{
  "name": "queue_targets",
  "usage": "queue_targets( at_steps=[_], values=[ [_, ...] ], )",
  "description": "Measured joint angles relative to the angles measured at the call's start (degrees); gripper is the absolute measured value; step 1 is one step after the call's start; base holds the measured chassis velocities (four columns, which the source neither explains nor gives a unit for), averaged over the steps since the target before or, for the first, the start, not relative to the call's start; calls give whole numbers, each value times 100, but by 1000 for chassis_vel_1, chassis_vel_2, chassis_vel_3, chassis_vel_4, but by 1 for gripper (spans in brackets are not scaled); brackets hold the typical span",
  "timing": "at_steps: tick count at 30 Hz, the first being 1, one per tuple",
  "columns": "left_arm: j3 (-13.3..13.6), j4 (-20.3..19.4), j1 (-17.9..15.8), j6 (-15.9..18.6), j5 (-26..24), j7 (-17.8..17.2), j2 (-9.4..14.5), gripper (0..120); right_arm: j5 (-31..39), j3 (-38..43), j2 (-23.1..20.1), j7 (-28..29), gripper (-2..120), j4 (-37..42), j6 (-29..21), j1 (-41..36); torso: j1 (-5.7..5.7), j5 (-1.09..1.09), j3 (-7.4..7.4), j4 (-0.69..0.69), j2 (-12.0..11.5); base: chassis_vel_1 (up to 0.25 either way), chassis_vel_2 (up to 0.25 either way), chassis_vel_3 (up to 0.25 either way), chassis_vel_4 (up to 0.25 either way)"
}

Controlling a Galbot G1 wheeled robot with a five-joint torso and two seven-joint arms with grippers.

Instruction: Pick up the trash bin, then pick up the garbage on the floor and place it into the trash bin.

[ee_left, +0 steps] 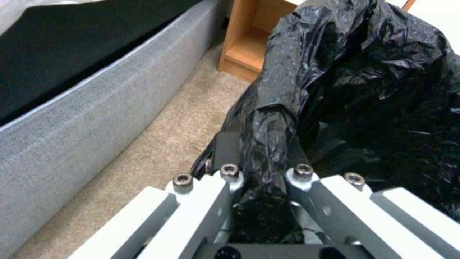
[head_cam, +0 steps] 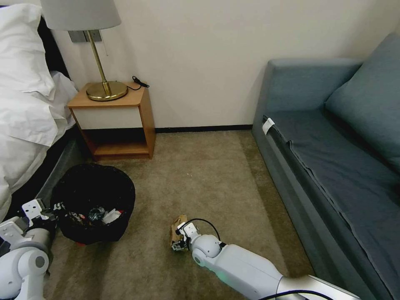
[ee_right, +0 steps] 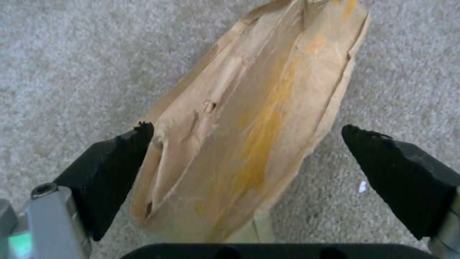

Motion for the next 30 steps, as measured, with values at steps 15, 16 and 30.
queue_targets(
  at_steps=[15,16,30],
  values=[
    [36,83,-52,-15,0,26,11,4,-65,-51,9,-341,71,-110,-35,-26,0,0,0,0,-1,0,0,0,0],
    [36,83,-52,-15,0,26,11,4,-65,-51,9,-341,71,-110,-35,-26,0,0,0,0,-1,0,0,0,0],
    [31,67,-15,-34,-3,48,-8,4,-86,18,-15,-383,19,-40,-1,-32,0,0,0,0,-1,0,0,0,0]
  ],
)
